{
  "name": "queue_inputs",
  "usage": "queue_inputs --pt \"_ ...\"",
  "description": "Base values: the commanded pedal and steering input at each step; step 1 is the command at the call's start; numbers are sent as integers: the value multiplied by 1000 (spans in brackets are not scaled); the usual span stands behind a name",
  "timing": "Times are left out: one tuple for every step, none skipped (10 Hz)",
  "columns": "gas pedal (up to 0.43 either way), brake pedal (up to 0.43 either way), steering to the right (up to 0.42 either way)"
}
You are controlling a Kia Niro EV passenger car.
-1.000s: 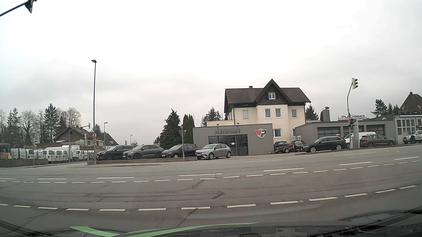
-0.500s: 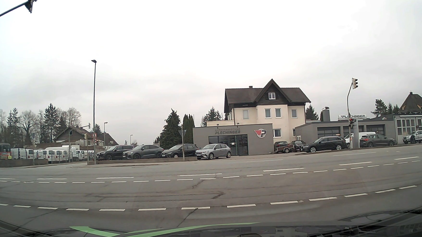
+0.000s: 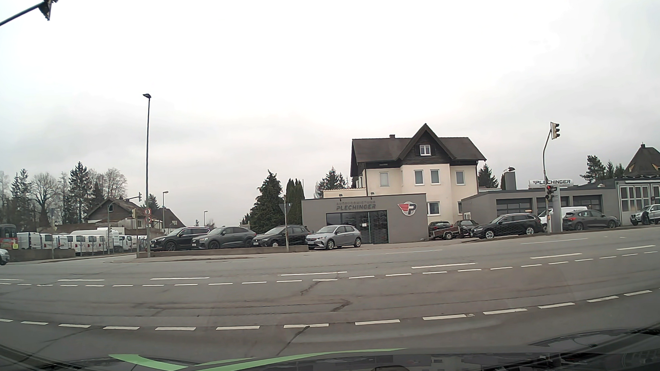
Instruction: Follow the waypoints while adhering to traffic rules and regulations
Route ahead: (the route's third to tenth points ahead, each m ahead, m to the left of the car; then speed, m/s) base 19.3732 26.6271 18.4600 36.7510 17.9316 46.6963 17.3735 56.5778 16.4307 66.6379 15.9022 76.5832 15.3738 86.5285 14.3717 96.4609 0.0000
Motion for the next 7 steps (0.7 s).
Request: queue_inputs --pt "0 341 -3" --pt "0 341 -3" --pt "0 341 -3" --pt "0 341 -3" --pt "0 341 -3" --pt "0 341 -3" --pt "0 341 -3"
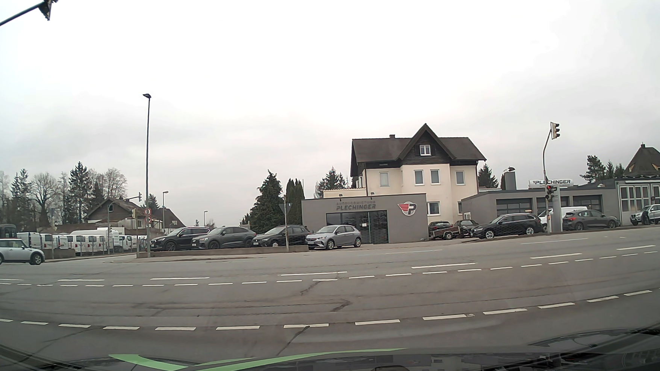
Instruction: Follow the waypoints while adhering to traffic rules and regulations
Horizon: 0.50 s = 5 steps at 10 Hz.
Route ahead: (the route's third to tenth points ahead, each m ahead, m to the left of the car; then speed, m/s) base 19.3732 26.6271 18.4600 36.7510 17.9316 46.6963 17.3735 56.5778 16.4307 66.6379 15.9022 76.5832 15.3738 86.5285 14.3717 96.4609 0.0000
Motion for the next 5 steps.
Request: queue_inputs --pt "0 341 -3" --pt "0 341 -3" --pt "0 341 -3" --pt "0 341 -3" --pt "0 341 -3"
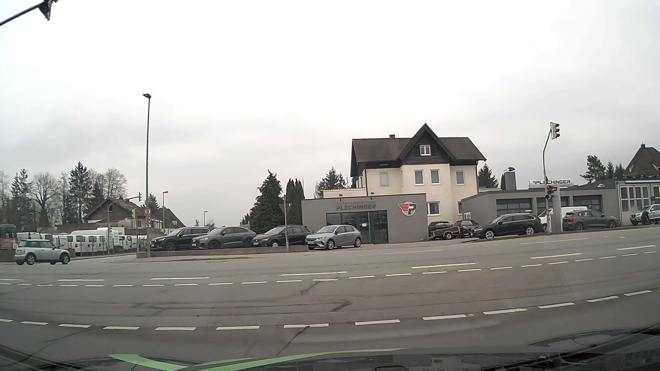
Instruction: Follow the waypoints while adhering to traffic rules and regulations
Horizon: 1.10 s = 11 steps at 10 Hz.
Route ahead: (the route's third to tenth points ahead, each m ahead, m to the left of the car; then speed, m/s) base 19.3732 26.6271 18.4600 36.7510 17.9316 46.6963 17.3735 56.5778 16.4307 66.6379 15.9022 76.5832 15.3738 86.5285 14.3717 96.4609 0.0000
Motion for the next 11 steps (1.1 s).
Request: queue_inputs --pt "0 341 -3" --pt "0 341 -3" --pt "0 341 -3" --pt "0 341 -3" --pt "0 341 -3" --pt "0 341 -3" --pt "0 341 -3" --pt "0 341 -3" --pt "0 341 -3" --pt "0 341 -3" --pt "0 341 -3"
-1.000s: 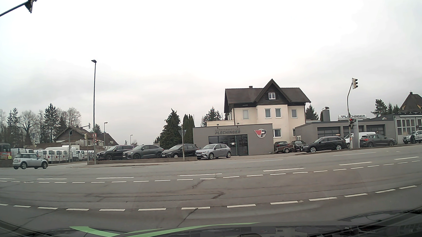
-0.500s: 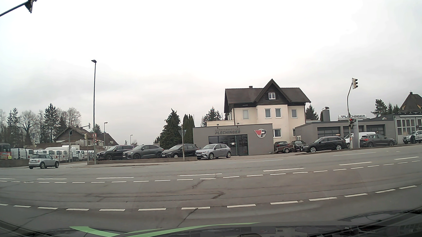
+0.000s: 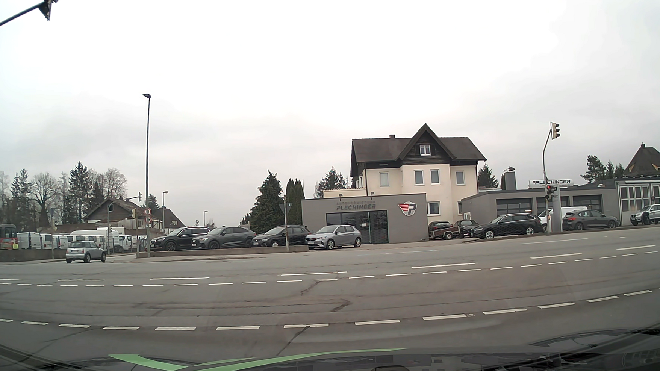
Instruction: Follow the waypoints while adhering to traffic rules and regulations
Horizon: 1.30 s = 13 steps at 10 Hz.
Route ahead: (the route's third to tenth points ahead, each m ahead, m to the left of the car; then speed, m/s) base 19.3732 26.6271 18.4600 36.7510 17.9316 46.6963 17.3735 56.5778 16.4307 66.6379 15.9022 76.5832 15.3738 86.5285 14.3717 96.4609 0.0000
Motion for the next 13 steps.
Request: queue_inputs --pt "0 341 -3" --pt "0 341 -3" --pt "0 341 -3" --pt "0 341 -3" --pt "0 341 -3" --pt "0 341 -3" --pt "0 341 -3" --pt "0 341 -3" --pt "0 341 -3" --pt "0 341 -3" --pt "0 341 -3" --pt "0 341 -3" --pt "0 341 -3"
